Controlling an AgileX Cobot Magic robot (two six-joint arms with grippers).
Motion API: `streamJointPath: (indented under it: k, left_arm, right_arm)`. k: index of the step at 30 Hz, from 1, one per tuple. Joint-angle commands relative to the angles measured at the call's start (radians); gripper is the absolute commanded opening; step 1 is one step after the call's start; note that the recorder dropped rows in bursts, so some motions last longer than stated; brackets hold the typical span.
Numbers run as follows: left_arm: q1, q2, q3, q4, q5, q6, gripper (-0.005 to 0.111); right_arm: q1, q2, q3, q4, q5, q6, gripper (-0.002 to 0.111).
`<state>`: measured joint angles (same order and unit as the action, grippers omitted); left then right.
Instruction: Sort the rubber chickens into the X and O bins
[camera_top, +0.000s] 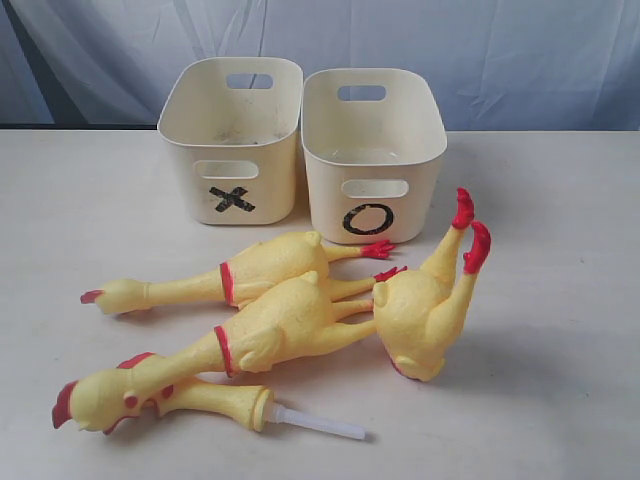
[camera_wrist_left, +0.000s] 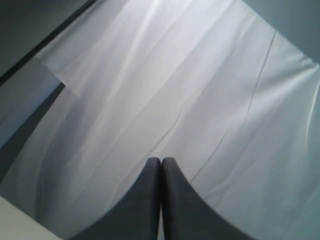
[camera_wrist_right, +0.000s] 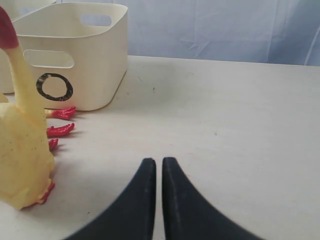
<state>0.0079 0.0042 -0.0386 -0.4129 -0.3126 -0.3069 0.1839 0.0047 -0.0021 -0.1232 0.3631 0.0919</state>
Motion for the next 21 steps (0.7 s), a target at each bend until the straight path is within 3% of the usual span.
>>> streamJointPath:
  k: [1, 9, 14, 17, 21]
  left_arm:
    - [0.000, -0.004, -0.087, 0.172, 0.223, -0.015, 0.000]
    - [0.000, 0.037, -0.232, 0.266, 0.405, -0.001, 0.000]
    - [0.000, 0.113, -0.326, 0.254, 0.550, 0.117, 0.000]
    - [0.000, 0.161, -0.377, 0.137, 0.629, 0.280, 0.000]
    - [0.000, 0.235, -0.432, -0.207, 0.742, 0.691, 0.000]
  right_arm:
    - [0.001, -0.005, 0.002, 0.001, -0.002, -0.002, 0.006]
    - [0.001, -0.005, 0.002, 0.001, -0.002, -0.002, 0.006]
    - [0.001, -0.005, 0.002, 0.001, -0.002, -0.002, 0.006]
    - [0.001, -0.005, 0.002, 0.001, -0.002, -0.002, 0.006]
    - [0.001, -0.005, 0.002, 0.001, -0.002, -0.002, 0.006]
